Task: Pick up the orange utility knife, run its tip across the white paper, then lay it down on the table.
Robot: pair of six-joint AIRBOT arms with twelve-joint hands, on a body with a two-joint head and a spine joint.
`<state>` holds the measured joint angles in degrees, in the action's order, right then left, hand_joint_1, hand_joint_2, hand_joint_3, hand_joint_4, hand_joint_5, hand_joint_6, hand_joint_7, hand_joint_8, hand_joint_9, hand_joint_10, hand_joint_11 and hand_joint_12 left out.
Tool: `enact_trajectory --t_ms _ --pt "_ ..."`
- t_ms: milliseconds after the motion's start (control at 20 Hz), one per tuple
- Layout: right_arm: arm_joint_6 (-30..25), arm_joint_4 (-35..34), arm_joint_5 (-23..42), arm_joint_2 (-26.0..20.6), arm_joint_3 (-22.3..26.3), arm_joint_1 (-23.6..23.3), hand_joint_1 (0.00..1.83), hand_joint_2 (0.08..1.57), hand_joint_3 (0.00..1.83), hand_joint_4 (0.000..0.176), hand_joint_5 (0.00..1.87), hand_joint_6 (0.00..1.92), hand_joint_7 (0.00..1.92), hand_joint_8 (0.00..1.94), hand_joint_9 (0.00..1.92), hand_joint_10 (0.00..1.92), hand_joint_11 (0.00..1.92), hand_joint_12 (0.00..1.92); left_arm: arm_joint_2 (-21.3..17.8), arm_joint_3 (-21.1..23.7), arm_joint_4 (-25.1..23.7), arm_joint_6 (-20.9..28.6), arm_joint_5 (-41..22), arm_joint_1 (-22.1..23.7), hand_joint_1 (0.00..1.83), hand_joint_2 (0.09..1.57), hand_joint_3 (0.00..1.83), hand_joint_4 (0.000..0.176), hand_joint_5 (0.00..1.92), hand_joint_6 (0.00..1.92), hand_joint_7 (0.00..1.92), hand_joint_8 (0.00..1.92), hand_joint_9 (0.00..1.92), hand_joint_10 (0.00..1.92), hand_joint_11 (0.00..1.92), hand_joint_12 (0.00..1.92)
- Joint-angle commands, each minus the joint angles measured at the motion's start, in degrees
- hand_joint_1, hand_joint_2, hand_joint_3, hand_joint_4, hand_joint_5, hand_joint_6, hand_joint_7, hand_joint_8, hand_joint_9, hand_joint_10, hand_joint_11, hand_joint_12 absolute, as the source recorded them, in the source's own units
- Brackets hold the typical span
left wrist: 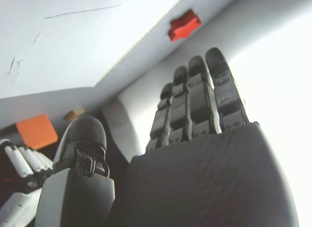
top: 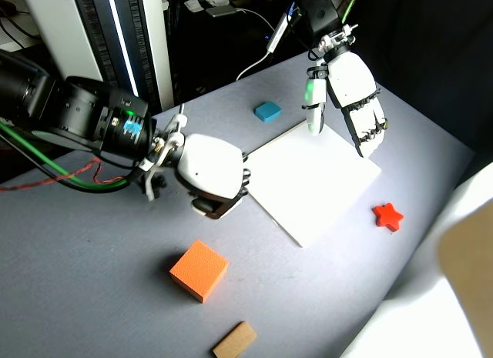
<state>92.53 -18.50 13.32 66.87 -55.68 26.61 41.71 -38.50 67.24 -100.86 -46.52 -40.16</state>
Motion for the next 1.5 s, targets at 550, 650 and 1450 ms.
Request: enact_trajectory --t_ms 550,650,1450 --pt "1.90 1.20 8.34 -2.26 1.19 2.70 0.90 1.24 0.04 0.000 0.16 1.06 0.28 1.04 0.19 1.43 0.03 1.90 2.86 2.86 -3.97 0.17 -6.65 1.50 0.03 1.33 0.00 0.013 0.00 0.00 0.11 0.00 0.13 0.00 0.00 0.38" --pt "1.89 1.20 8.42 -2.93 1.66 2.94 0.77 1.24 0.02 0.000 0.09 0.70 0.30 0.49 0.16 1.02 0.00 1.63 3.96 3.57 -3.96 -0.65 -7.87 2.04 0.07 1.33 0.00 0.012 0.00 0.00 0.11 0.00 0.14 0.00 0.00 0.44" --pt "-6.60 0.01 0.94 -23.23 15.29 -0.47 0.12 1.36 0.02 0.000 0.71 1.44 0.85 1.59 0.75 1.89 0.66 1.92 6.62 7.72 -3.94 -3.52 -13.89 4.69 0.33 1.32 0.00 0.000 0.62 1.05 0.67 1.32 0.60 1.57 0.39 1.90"
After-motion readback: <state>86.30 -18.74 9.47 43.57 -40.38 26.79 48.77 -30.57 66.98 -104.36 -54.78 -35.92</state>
